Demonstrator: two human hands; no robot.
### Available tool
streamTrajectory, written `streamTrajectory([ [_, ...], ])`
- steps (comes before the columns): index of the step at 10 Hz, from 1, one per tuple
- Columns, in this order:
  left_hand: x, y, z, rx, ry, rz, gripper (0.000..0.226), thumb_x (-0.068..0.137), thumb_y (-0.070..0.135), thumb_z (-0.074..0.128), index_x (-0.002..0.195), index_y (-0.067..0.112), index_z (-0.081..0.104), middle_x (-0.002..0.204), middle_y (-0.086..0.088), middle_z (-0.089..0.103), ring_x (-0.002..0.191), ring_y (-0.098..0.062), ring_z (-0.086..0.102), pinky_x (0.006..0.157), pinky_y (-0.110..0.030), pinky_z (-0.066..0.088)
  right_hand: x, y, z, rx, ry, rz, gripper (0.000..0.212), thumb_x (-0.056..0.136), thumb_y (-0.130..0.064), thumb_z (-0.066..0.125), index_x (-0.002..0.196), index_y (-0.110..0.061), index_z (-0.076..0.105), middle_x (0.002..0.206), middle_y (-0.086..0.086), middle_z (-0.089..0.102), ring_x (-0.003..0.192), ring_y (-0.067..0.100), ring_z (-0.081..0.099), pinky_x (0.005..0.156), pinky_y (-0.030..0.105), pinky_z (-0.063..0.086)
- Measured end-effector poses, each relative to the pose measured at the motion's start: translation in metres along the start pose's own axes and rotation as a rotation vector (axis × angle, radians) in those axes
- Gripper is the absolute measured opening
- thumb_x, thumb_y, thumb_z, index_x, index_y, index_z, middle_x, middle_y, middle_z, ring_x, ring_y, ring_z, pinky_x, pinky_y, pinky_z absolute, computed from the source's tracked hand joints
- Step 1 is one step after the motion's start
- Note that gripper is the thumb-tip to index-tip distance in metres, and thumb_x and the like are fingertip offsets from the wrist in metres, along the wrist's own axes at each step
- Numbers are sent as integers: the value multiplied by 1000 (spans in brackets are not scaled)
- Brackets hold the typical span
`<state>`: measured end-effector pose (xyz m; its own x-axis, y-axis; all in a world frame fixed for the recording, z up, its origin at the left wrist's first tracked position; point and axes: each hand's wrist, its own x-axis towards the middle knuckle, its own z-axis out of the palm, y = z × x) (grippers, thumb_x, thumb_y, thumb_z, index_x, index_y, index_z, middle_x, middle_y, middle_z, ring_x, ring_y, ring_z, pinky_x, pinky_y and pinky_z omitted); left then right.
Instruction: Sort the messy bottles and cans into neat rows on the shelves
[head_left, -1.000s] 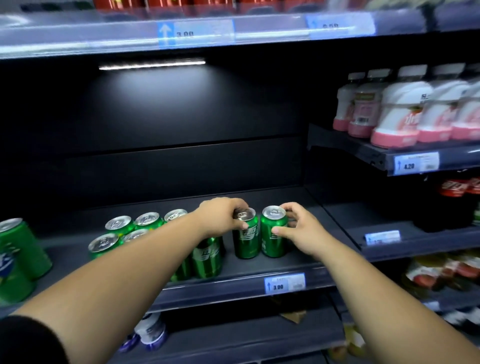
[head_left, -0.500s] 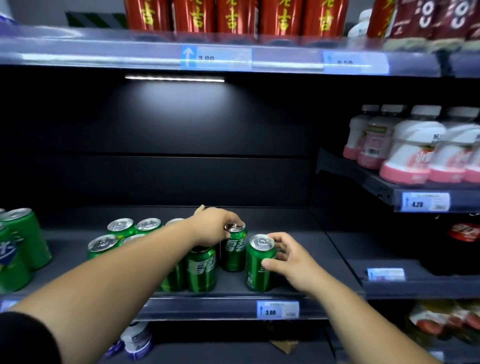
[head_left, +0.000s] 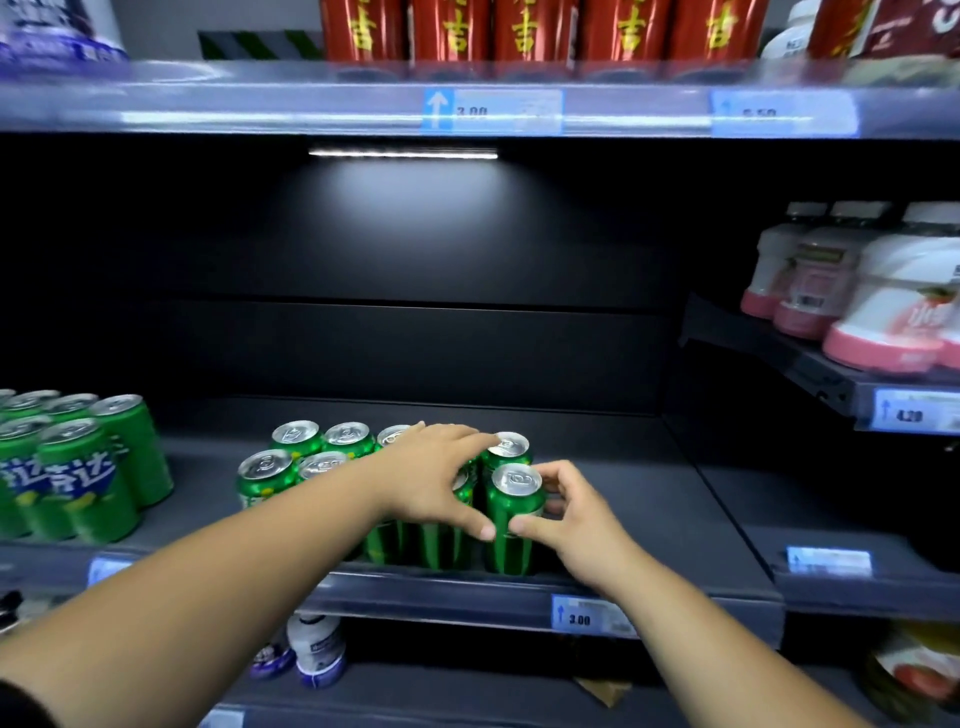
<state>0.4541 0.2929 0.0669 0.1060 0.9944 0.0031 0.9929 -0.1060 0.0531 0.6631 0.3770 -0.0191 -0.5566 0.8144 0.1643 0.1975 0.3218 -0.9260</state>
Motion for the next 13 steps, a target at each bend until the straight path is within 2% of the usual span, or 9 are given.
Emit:
streamTrajectory([
  [2, -9, -11, 23, 174, 66, -20, 130, 44, 93, 50, 154, 31, 18, 161, 0, 25, 146, -24, 29, 116, -47, 27, -4, -16, 16, -78, 37, 29, 56, 62, -19, 94, 102, -28, 56, 112, -7, 67, 102, 10, 67, 87, 27, 55],
  [3, -14, -8, 25, 204, 97, -62, 128, 48, 91, 55, 154, 31, 15, 162, -3, 25, 146, -27, 28, 117, -48, 26, -6, -21, 21, -155, 58, 56, 65, 49, -42, 92, 100, -39, 51, 114, -10, 65, 105, 10, 64, 91, 36, 55],
  [4, -26, -6, 25, 217, 128, -113, 124, 56, 86, 63, 155, 33, 10, 162, -2, 23, 146, -28, 26, 117, -49, 25, -8, -18, 21, -195, 54, 76, 77, 39, -48, 88, 105, -48, 47, 118, -11, 62, 109, 11, 63, 93, 42, 55],
  [6, -58, -6, 34, 250, 108, -203, 122, 66, 79, 64, 156, 33, -4, 166, -9, 5, 152, -32, 2, 121, -56, 9, -27, -19, 36, -205, 77, 67, 84, 68, -15, 82, 131, -48, 36, 130, -9, 58, 115, 11, 59, 100, 42, 52],
  [9, -82, -5, 49, 244, 157, -167, 119, 76, 70, 63, 155, 30, -16, 166, -11, -9, 153, -34, -8, 123, -52, 2, -47, -37, 41, -208, 41, 73, 100, 74, -9, 82, 149, -42, 26, 128, -17, 57, 108, -8, 55, 98, 25, 47],
  [10, -95, -1, 53, 250, 163, -164, 118, 77, 67, 63, 155, 30, -17, 166, -12, -12, 152, -34, -11, 123, -52, 3, -56, -38, 43, -244, 34, 62, 110, 70, -17, 83, 153, -44, 16, 140, -10, 56, 122, 2, 54, 108, 33, 46],
  [11, -108, 5, 53, 246, 123, -186, 113, 79, 65, 63, 157, 30, -12, 165, -10, -19, 151, -34, -17, 122, -54, 4, -72, -51, 40, -362, -42, 85, 115, 78, -21, 81, 157, -43, 0, 146, -11, 46, 121, 1, 44, 99, 20, 38],
  [12, -123, 13, 50, 218, 80, -194, 103, 81, 62, 62, 158, 31, 1, 167, -9, -6, 153, -32, -1, 123, -50, 14, -82, -59, 31, -475, -141, 109, 115, 82, -29, 79, 157, -40, -8, 157, -6, 36, 135, 11, 41, 103, 22, 36],
  [13, -140, 22, 45, 84, 90, -245, 92, 82, 57, 64, 157, 33, 16, 163, 0, 23, 145, -24, 34, 110, -40, 40, -92, -67, 25, -603, -238, 100, 109, 82, -35, 79, 160, -31, 3, 165, 1, 23, 149, 21, 30, 113, 28, 30],
])
